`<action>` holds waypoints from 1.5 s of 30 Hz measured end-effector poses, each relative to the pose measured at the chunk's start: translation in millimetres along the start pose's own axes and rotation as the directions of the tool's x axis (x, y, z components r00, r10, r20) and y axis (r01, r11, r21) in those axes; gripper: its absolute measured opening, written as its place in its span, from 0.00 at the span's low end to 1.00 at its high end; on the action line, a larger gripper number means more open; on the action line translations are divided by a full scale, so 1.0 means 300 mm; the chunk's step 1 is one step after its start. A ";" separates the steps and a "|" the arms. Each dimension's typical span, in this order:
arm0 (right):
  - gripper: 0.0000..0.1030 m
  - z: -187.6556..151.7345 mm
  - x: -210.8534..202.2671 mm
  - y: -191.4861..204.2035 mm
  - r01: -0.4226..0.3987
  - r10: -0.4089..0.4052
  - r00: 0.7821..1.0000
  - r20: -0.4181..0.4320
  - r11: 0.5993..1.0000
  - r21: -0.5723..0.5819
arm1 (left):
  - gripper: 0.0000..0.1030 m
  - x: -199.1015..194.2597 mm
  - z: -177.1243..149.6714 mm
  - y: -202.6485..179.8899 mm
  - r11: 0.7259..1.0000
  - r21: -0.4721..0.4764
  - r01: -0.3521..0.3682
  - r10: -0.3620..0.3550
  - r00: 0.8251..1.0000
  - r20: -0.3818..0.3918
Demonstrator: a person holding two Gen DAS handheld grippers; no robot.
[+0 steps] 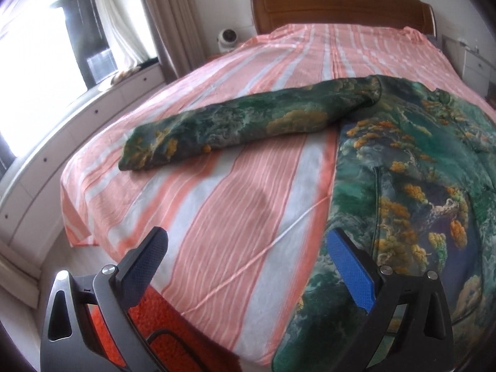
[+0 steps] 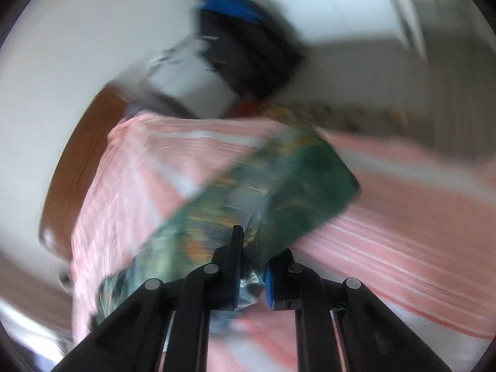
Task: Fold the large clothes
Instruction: 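Grasp the sleeve cuff with the right gripper and fold it across the jacket front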
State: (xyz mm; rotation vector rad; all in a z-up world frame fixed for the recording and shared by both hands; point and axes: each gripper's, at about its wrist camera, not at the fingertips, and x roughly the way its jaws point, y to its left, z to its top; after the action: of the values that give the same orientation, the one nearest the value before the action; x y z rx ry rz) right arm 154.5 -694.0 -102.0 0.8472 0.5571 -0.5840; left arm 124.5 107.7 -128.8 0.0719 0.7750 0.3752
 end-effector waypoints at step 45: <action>0.92 -0.861 -0.218 0.930 -0.446 0.284 0.895 -0.344 0.561 -0.697 | 0.99 0.025 -0.025 -0.009 0.998 0.001 0.067 -0.067 0.998 0.005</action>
State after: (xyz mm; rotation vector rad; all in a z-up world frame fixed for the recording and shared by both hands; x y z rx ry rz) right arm 238.7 -320.7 -53.4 0.1687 0.7042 0.1636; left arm 125.1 107.4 -139.8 0.0477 0.7703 0.3113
